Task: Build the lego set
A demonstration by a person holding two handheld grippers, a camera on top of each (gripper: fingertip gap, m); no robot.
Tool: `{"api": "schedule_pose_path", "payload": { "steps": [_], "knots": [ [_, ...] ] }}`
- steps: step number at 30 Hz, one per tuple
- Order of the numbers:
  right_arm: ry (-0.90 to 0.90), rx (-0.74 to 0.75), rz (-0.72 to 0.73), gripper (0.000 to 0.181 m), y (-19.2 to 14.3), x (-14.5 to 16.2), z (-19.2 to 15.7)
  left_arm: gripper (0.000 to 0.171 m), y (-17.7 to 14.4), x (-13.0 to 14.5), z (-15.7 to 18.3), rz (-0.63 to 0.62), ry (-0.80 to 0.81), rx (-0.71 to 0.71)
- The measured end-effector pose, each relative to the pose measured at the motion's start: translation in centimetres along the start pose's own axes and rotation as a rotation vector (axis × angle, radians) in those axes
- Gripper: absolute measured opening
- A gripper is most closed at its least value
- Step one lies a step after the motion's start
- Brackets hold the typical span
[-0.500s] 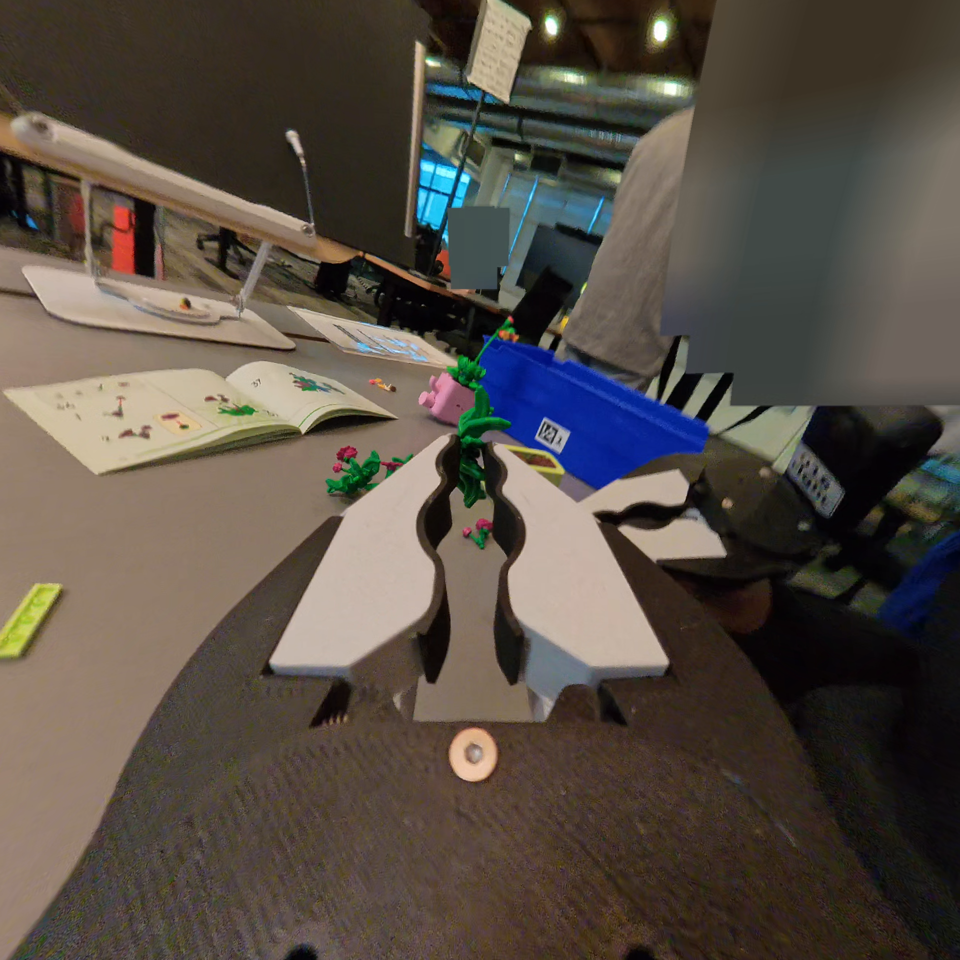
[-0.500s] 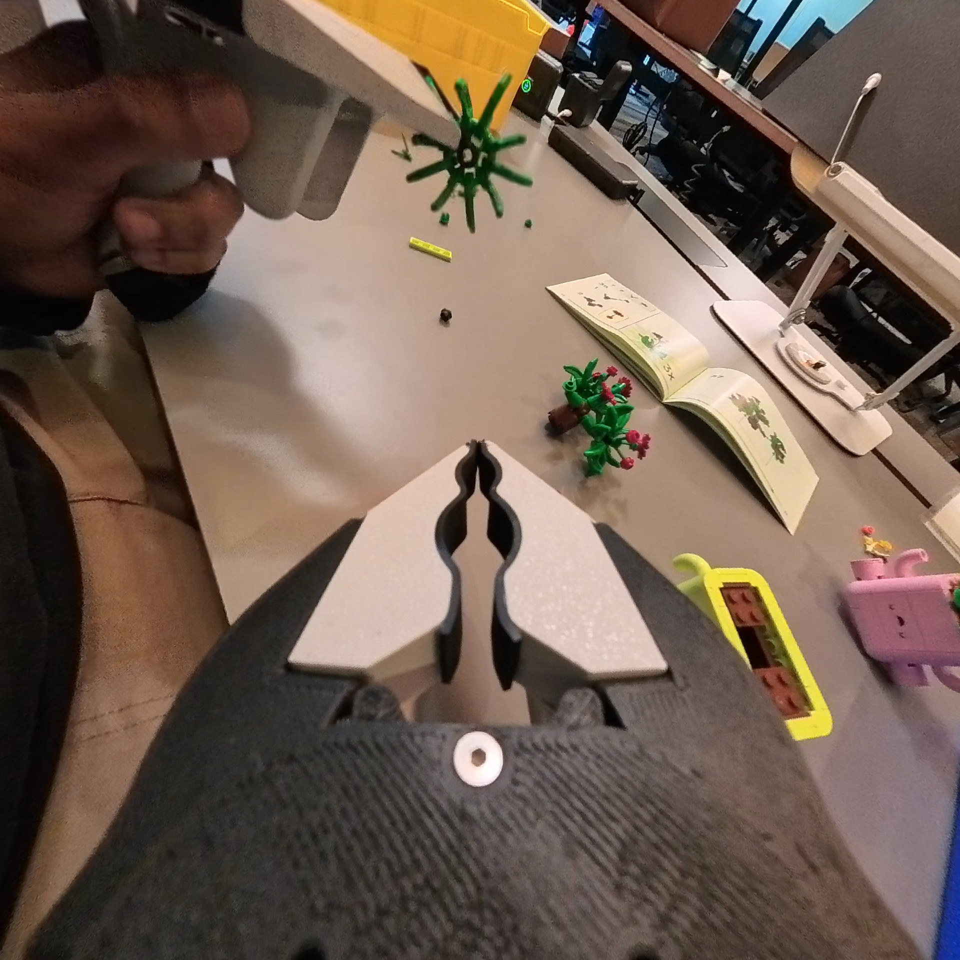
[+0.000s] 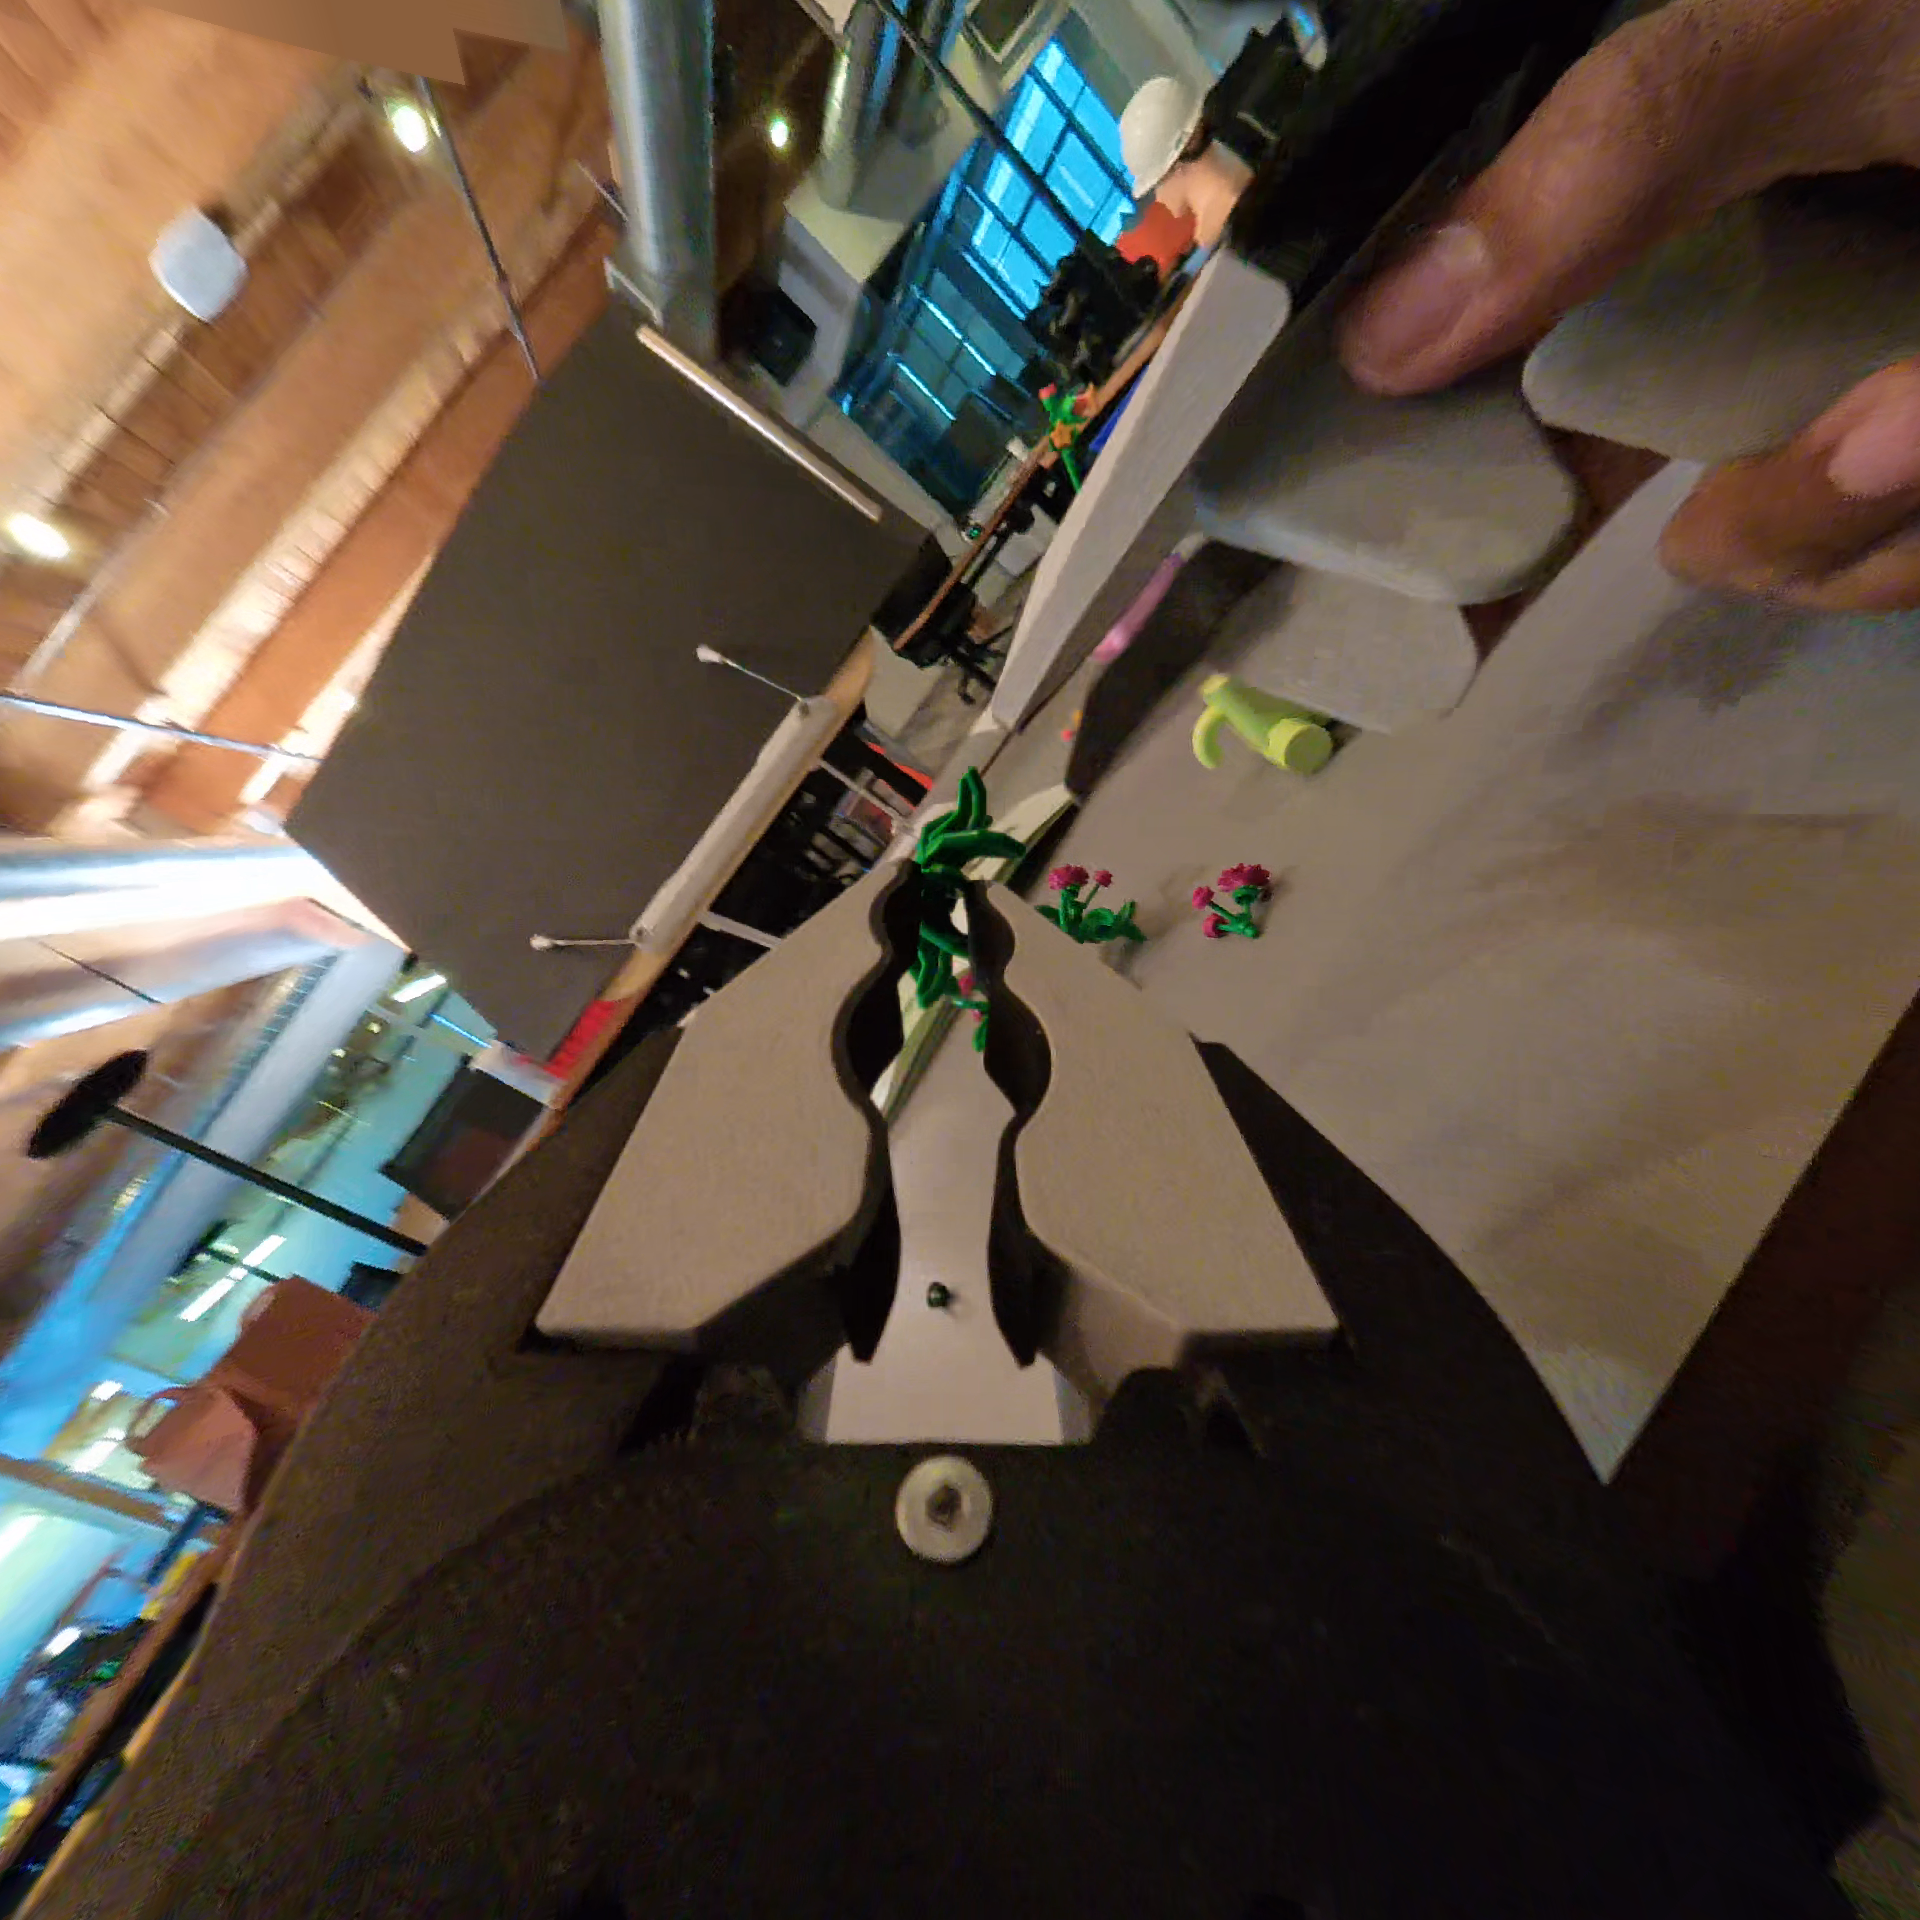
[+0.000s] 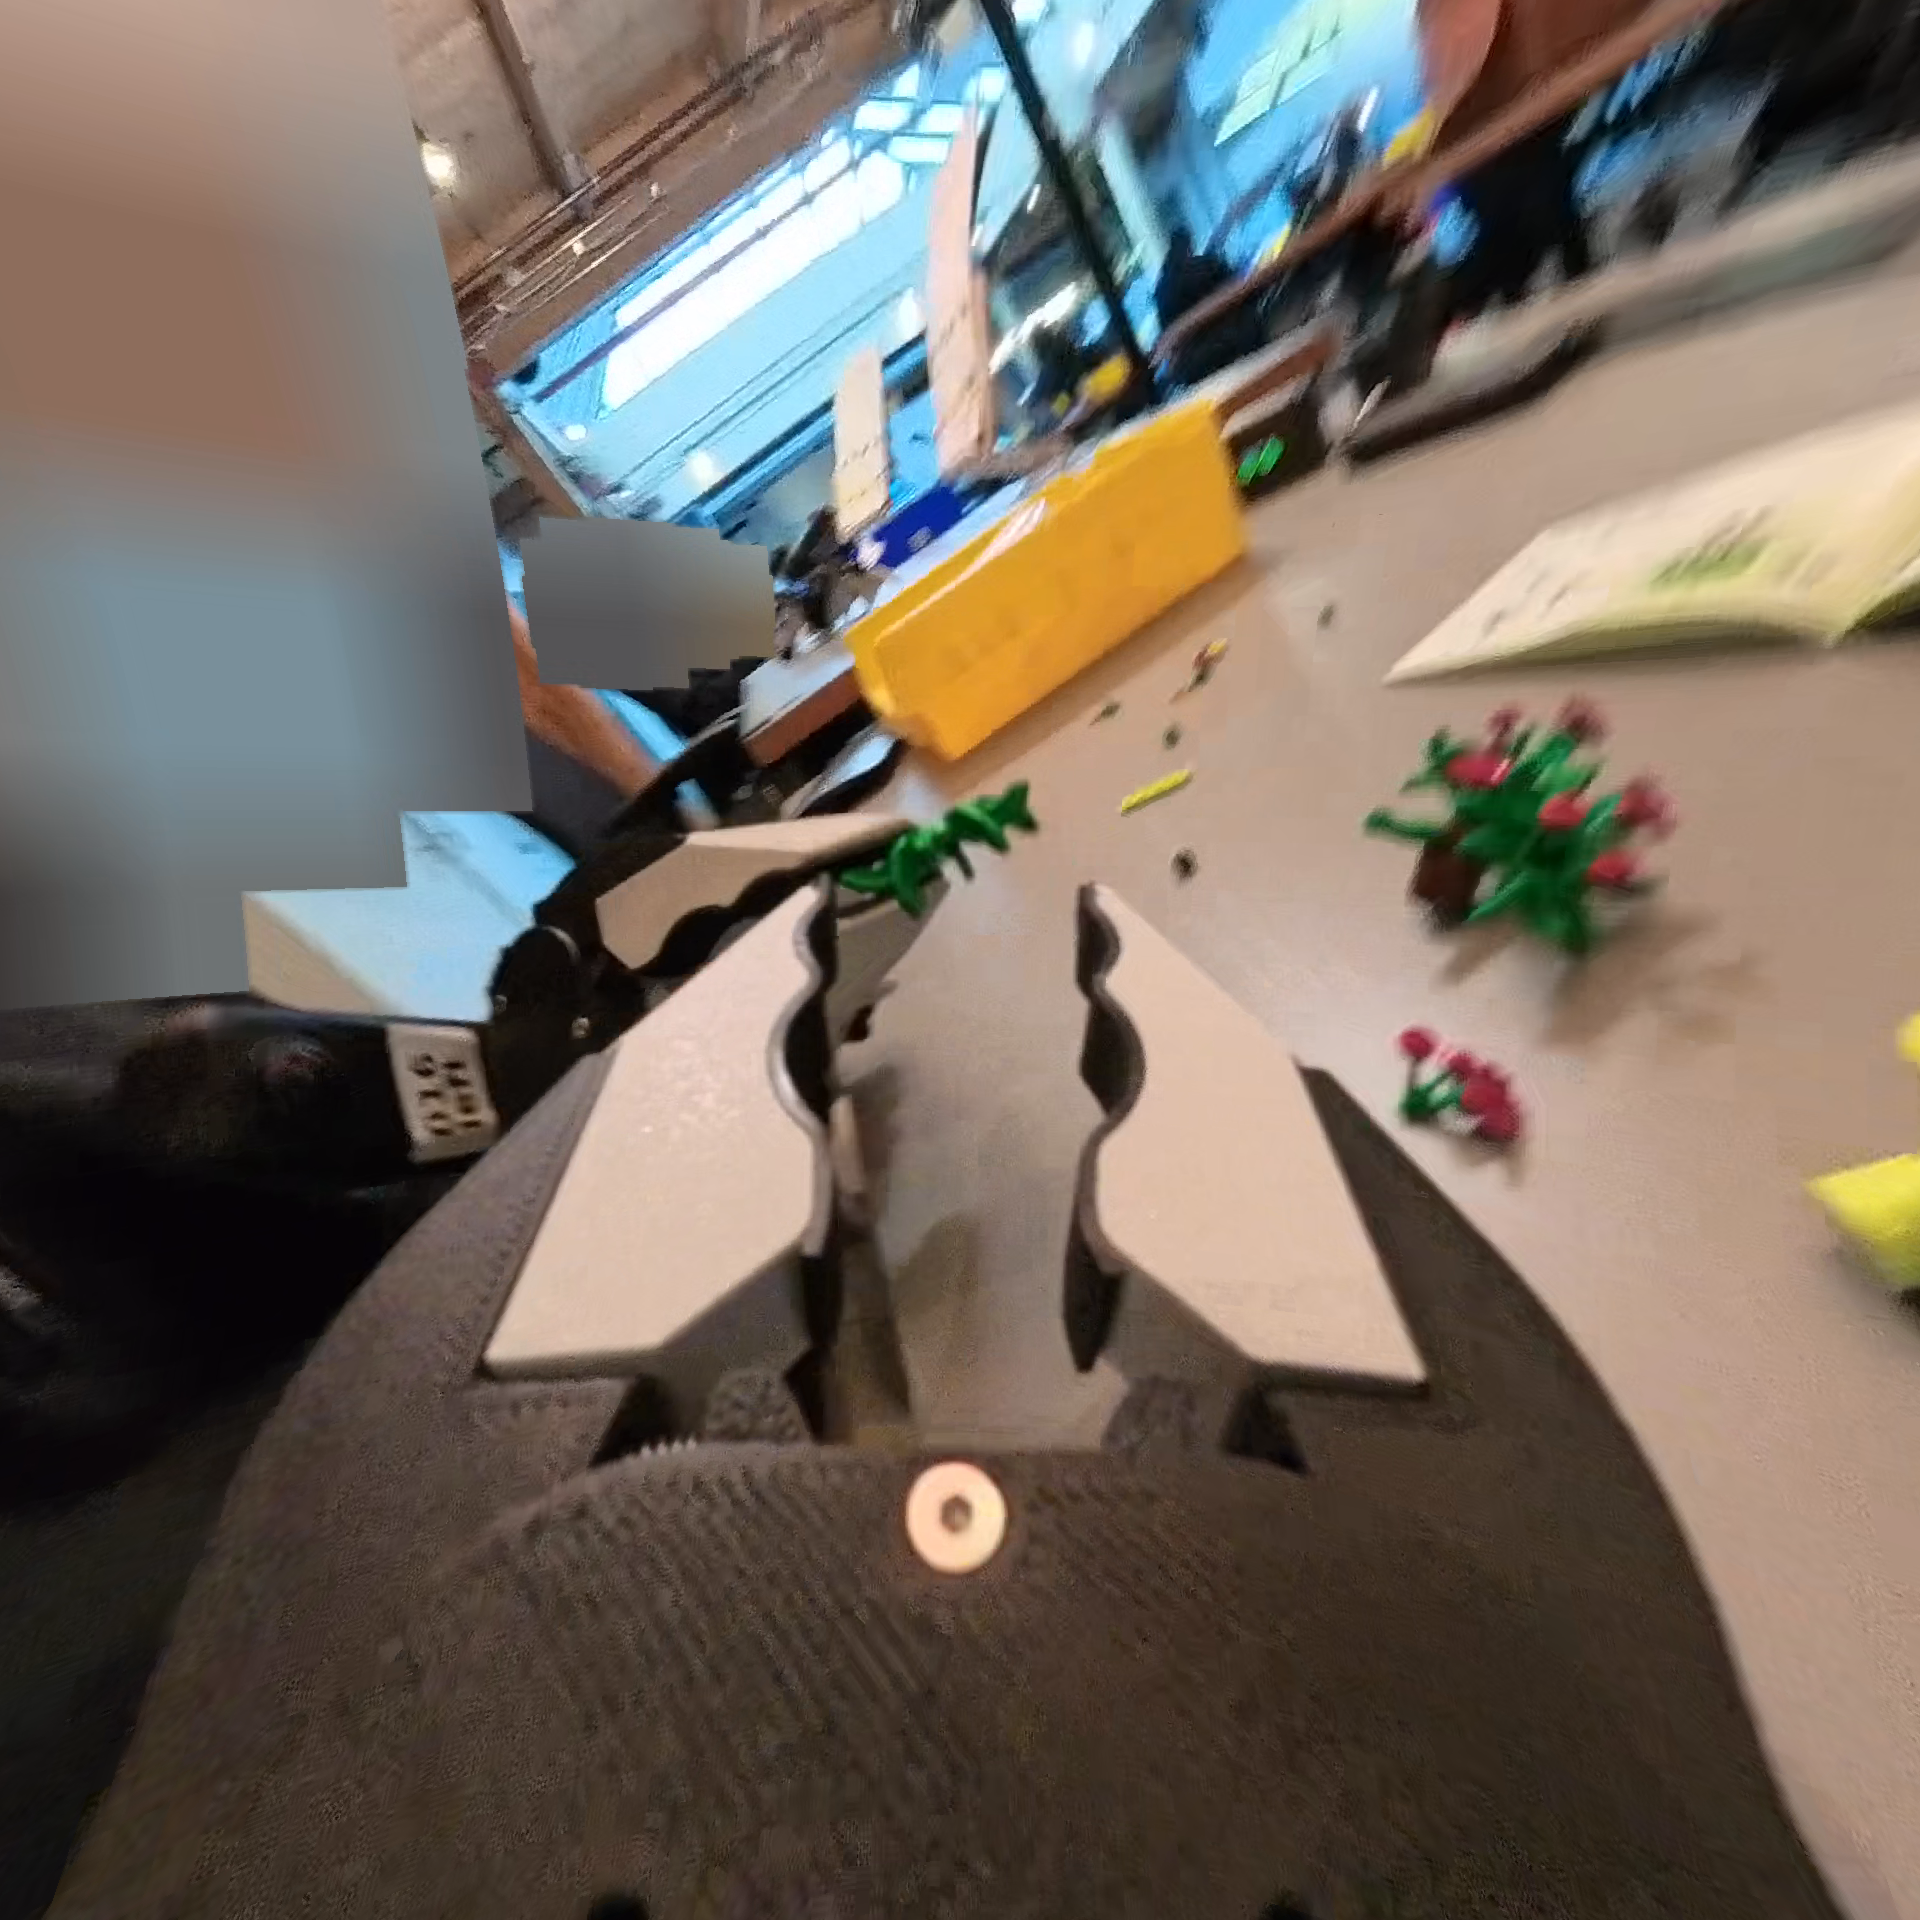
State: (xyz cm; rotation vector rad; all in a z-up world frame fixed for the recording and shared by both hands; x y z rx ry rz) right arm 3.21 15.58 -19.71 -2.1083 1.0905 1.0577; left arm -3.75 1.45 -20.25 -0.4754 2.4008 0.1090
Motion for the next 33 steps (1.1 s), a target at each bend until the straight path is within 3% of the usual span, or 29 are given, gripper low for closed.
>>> {"api": "schedule_pose_path", "payload": {
  "steps": [3,5,9,12,14,15,17,19,22,25,28,31,33],
  "knots": [
    [0.256,-0.237,-0.007,0.052,0.8,0.7,0.8,0.007,0.0,-0.3,0.7,0.008,0.064,0.013],
    [0.361,-0.331,0.043,0.043,0.9,0.9,1.1,0.007,-0.1,-0.5,1.2,0.029,0.107,0.028],
    [0.353,-0.275,0.008,0.033,1.0,1.1,1.1,0.007,-0.4,-1.0,2.1,0.059,0.201,0.030],
    [0.367,-0.277,0.035,0.011,0.7,1.0,1.2,0.008,-0.6,-1.1,2.0,0.085,0.190,0.018],
    [0.396,-0.304,0.042,0.010,0.6,1.0,1.4,0.010,-0.6,-1.1,2.0,0.093,0.165,0.029],
    [0.400,-0.306,0.060,0.010,0.5,0.9,1.5,0.013,-0.7,-1.1,2.0,0.110,0.146,0.023],
    [0.401,-0.303,0.105,0.010,0.0,0.7,1.8,0.039,-0.9,-0.9,1.6,0.145,0.082,0.020],
    [0.396,-0.316,0.149,0.009,-0.6,0.4,2.0,0.050,-1.1,-0.6,0.9,0.178,-0.054,0.060],
    [0.348,-0.335,0.177,0.009,-1.1,0.0,1.9,0.060,-1.0,-0.4,-1.4,0.218,-0.432,0.191],
    [0.264,-0.367,0.168,0.009,-0.8,-0.3,1.0,0.060,0.0,0.3,-3.1,0.219,-0.927,0.515],
    [0.206,-0.404,0.155,0.009,-0.4,-0.5,0.1,0.061,1.2,1.5,-2.9,0.253,-1.303,0.890],
    [0.181,-0.417,0.111,0.009,0.0,-0.3,-0.2,0.049,1.6,1.8,-2.2,0.326,-1.498,1.193],
    [0.166,-0.405,0.086,0.009,0.1,-0.2,-0.2,0.031,1.6,1.7,-2.1,0.358,-1.520,1.241]
  ]
}}
Point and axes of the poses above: each gripper's, where its closed fingertips meet, y out along the fingers, x out of its underside, z = x × y across the jaws, the point moved 9 cm from there along -y, back along the fingers, and after that the axes turned 9 degrees about -z, right-handed, at the moved point
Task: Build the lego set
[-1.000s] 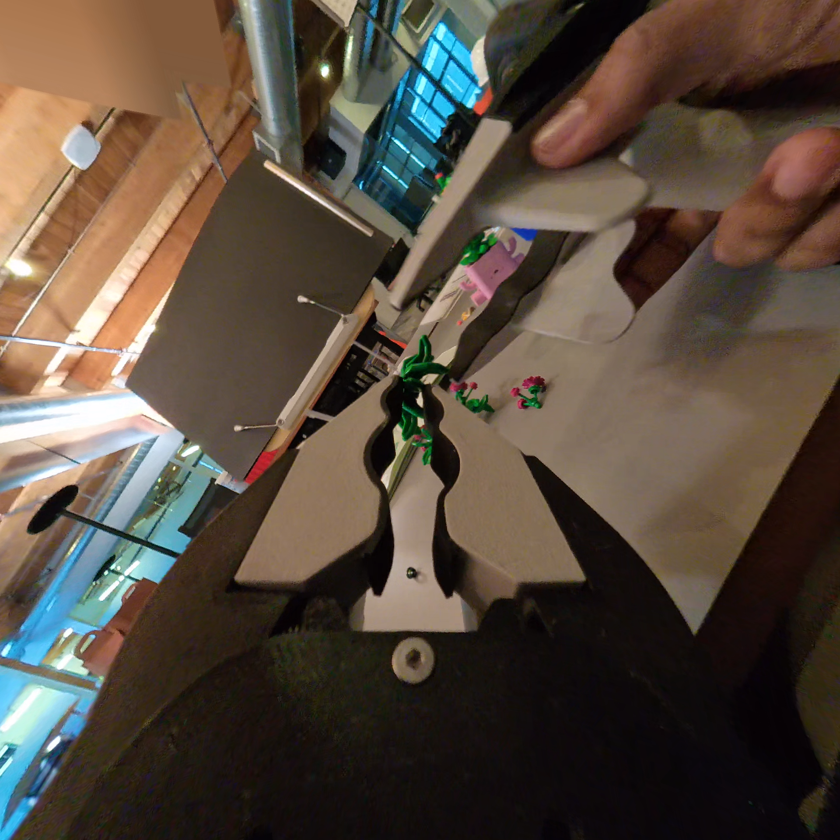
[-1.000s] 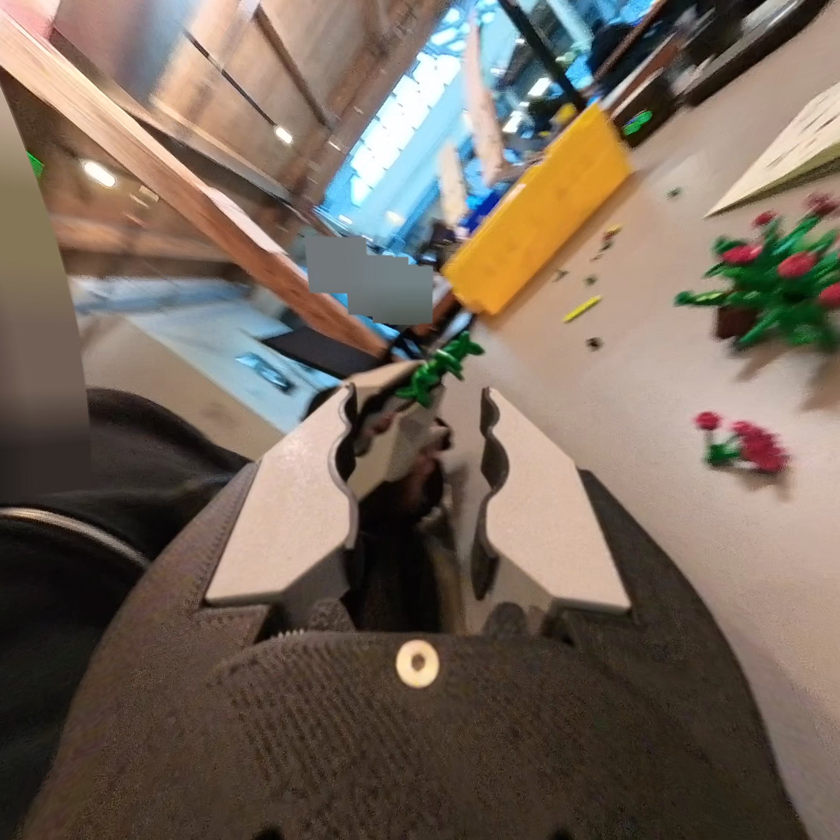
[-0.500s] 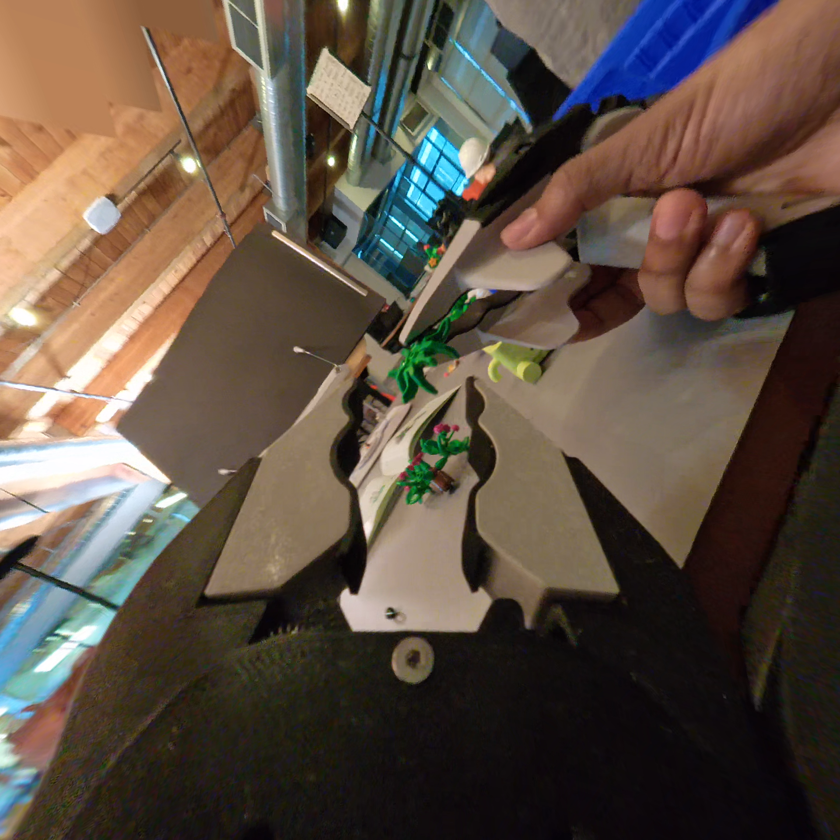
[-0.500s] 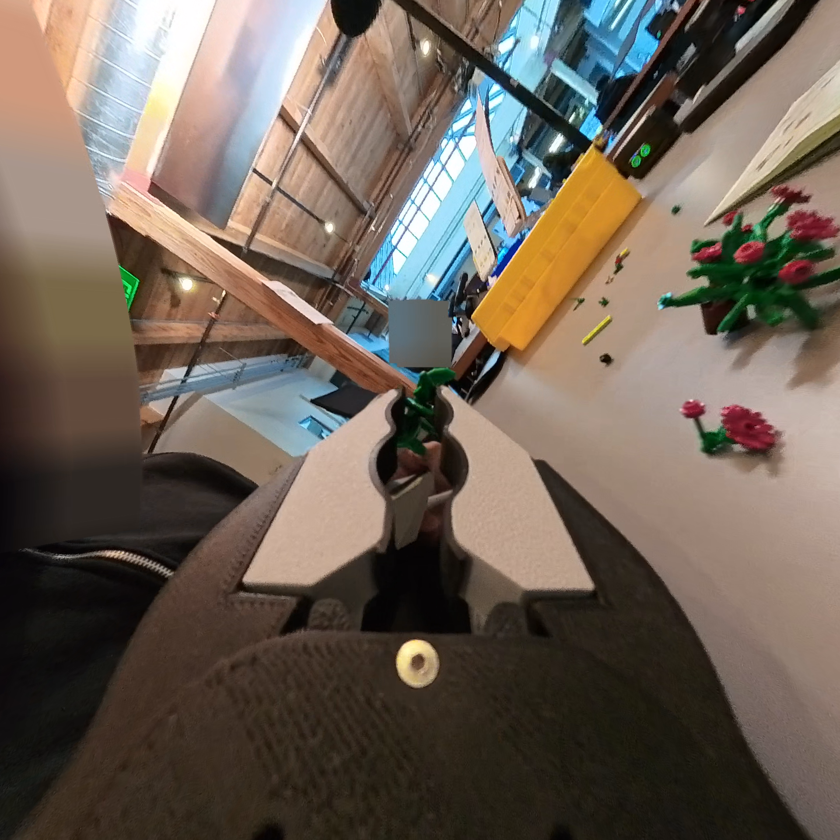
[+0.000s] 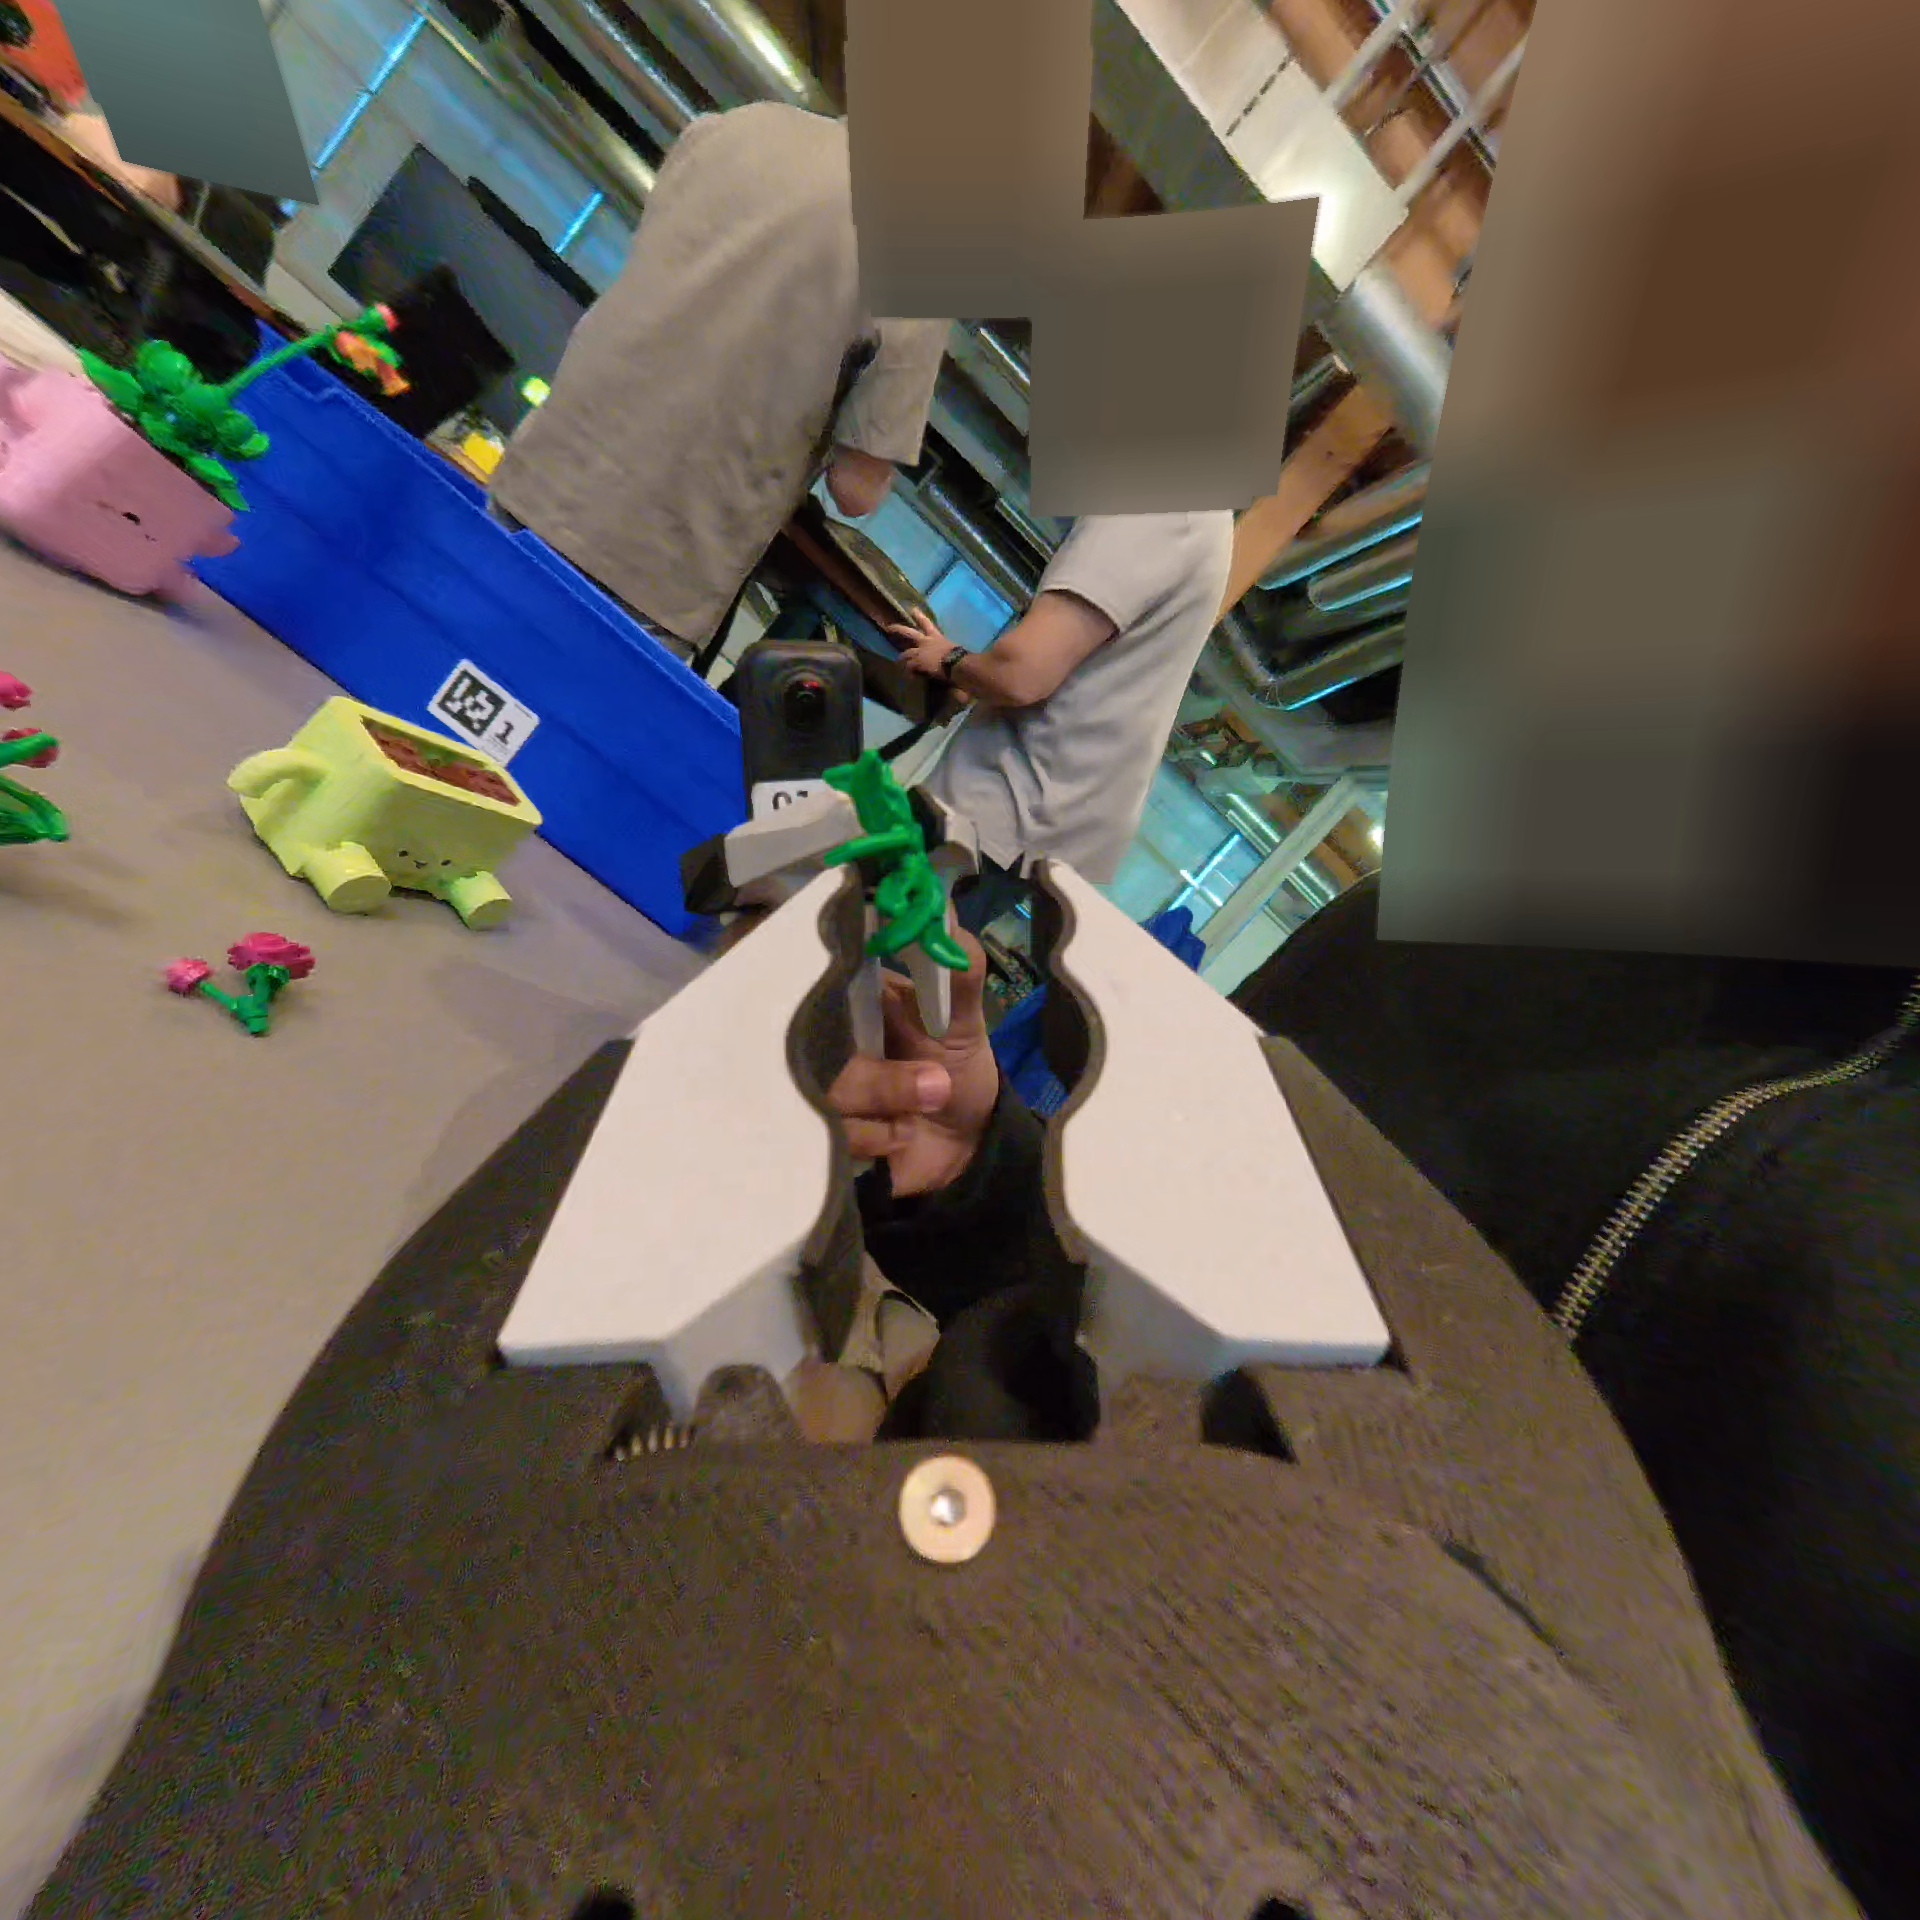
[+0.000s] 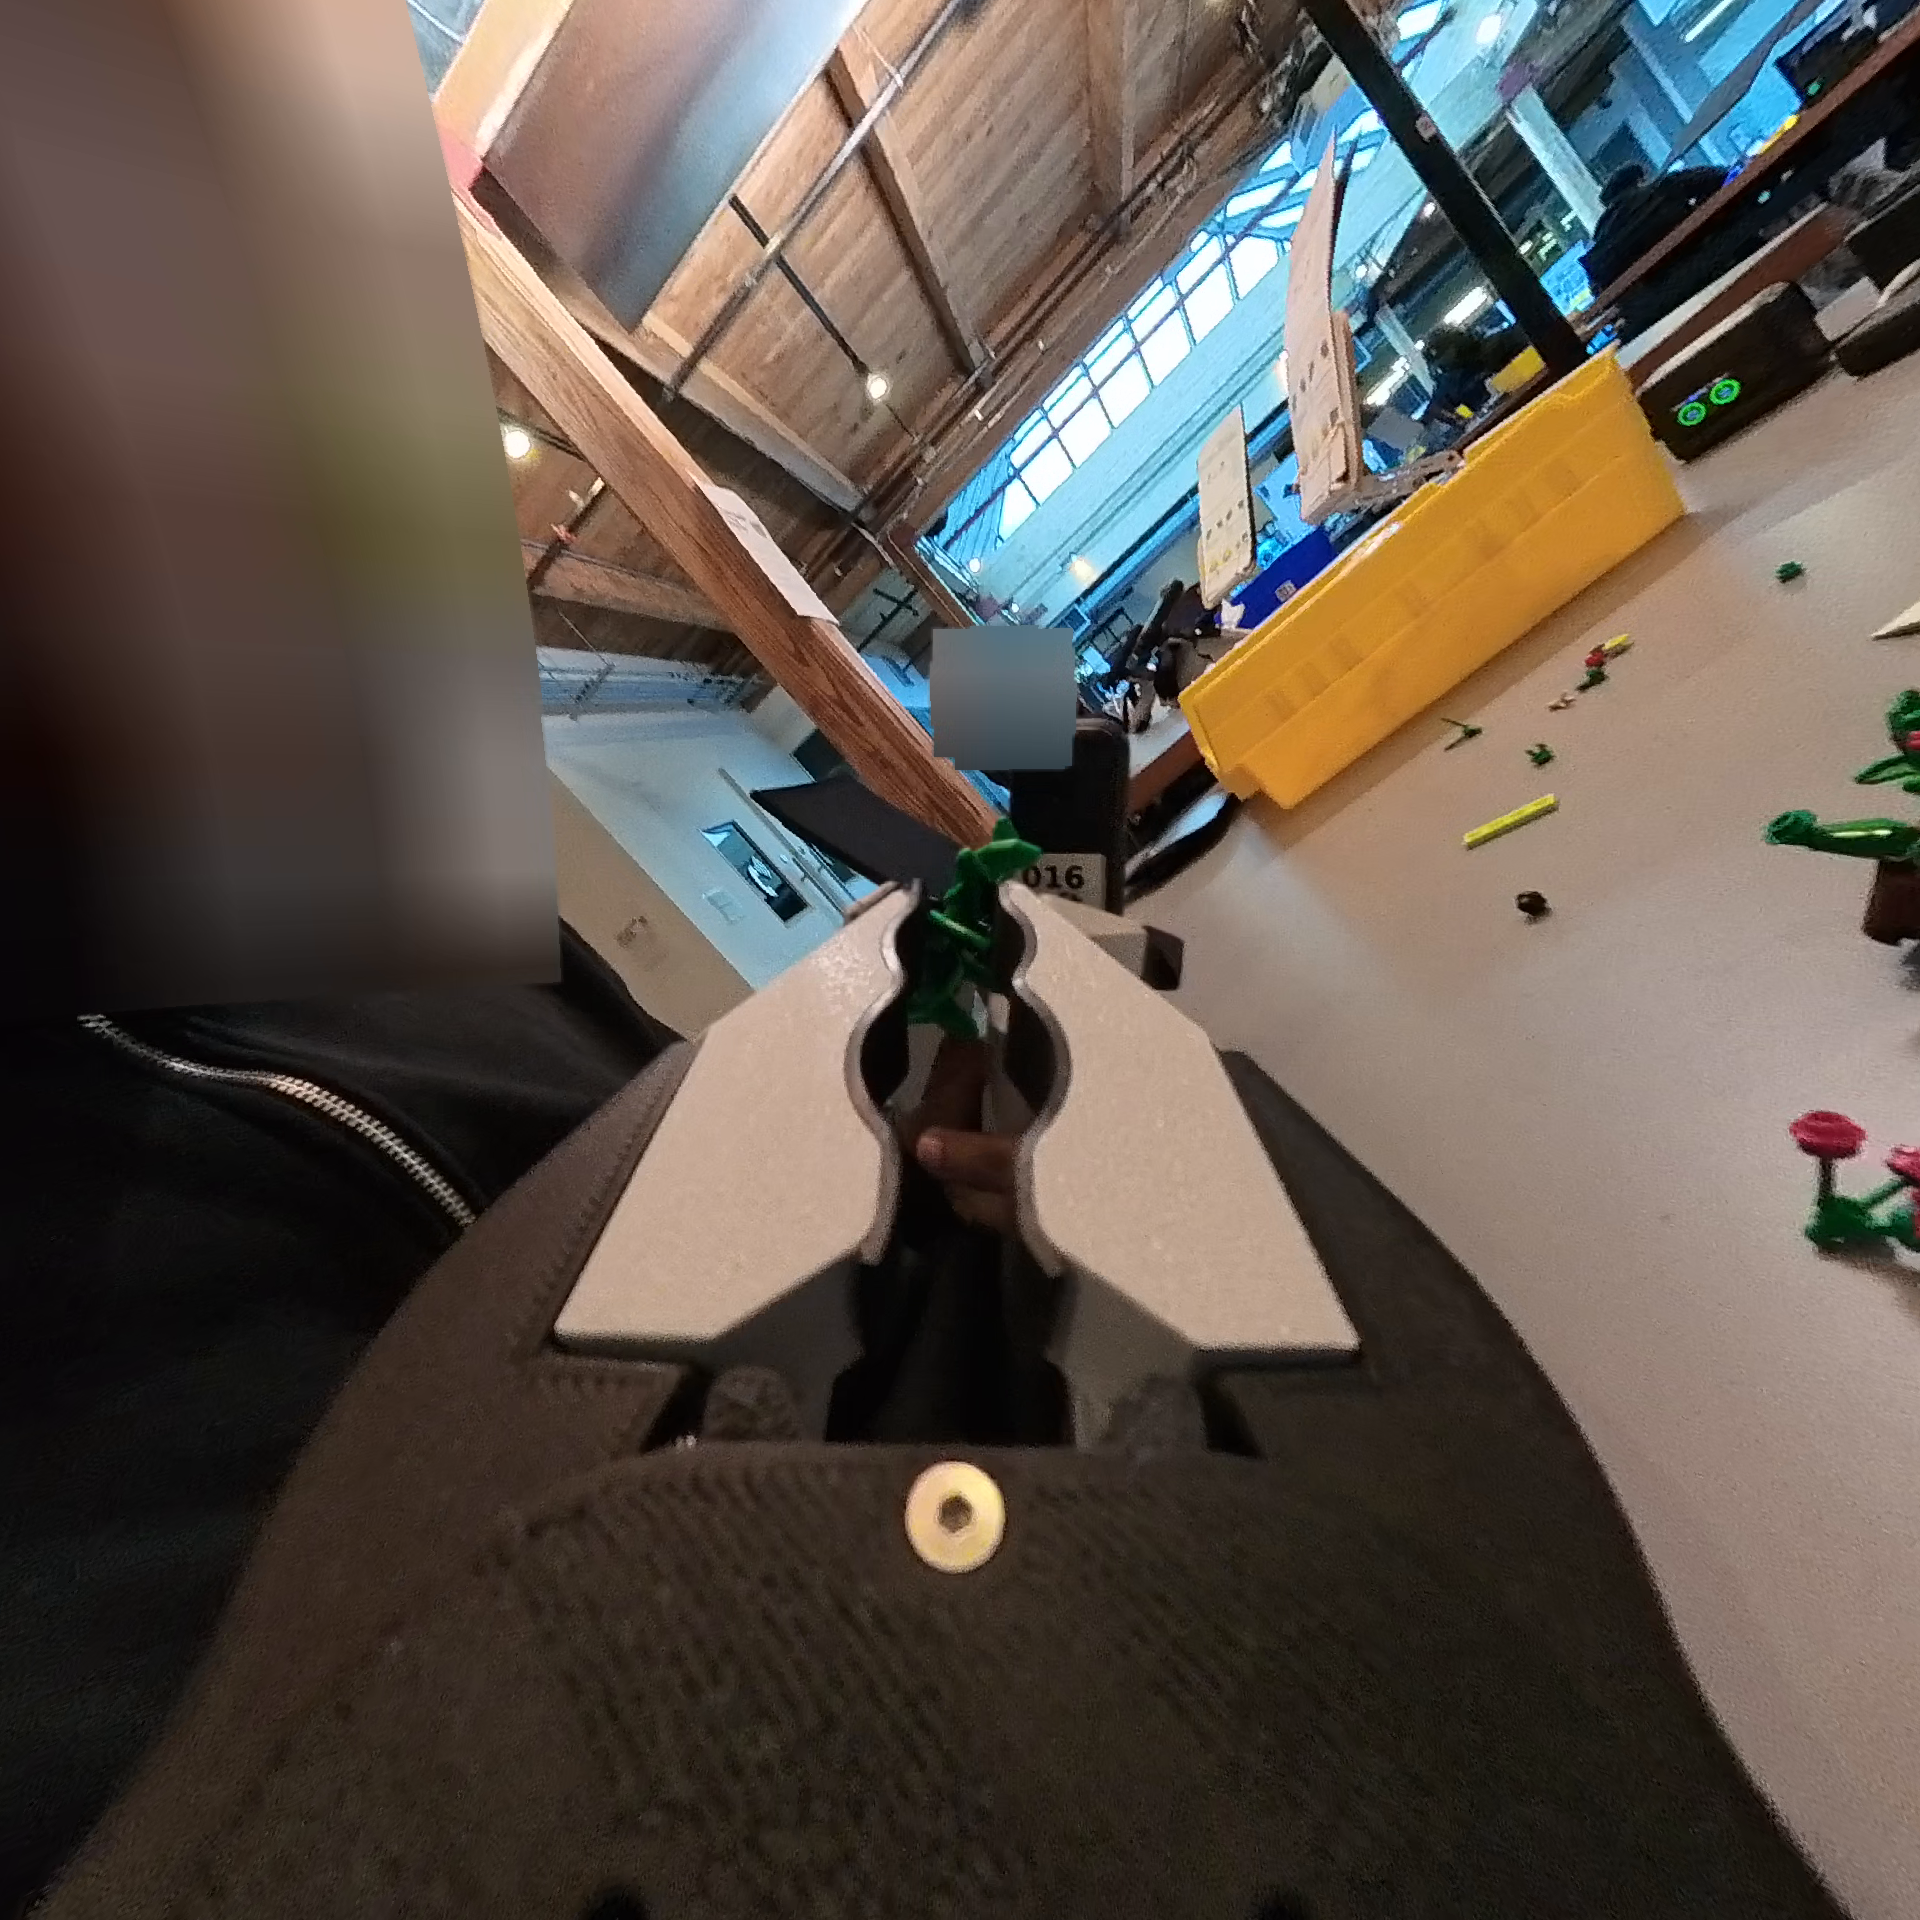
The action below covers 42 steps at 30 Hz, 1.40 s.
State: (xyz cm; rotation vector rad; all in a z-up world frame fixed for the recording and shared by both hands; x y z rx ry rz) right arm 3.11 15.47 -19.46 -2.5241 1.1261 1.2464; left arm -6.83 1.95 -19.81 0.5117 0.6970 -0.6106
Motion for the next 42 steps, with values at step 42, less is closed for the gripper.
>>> {"api": "schedule_pose_path", "payload": {
  "steps": [42],
  "knots": [
    [-0.053,0.120,-0.101,0.008,0.3,0.4,0.3,0.014,-0.7,-0.1,-1.7,0.067,-0.147,-0.060]
  ]
}}
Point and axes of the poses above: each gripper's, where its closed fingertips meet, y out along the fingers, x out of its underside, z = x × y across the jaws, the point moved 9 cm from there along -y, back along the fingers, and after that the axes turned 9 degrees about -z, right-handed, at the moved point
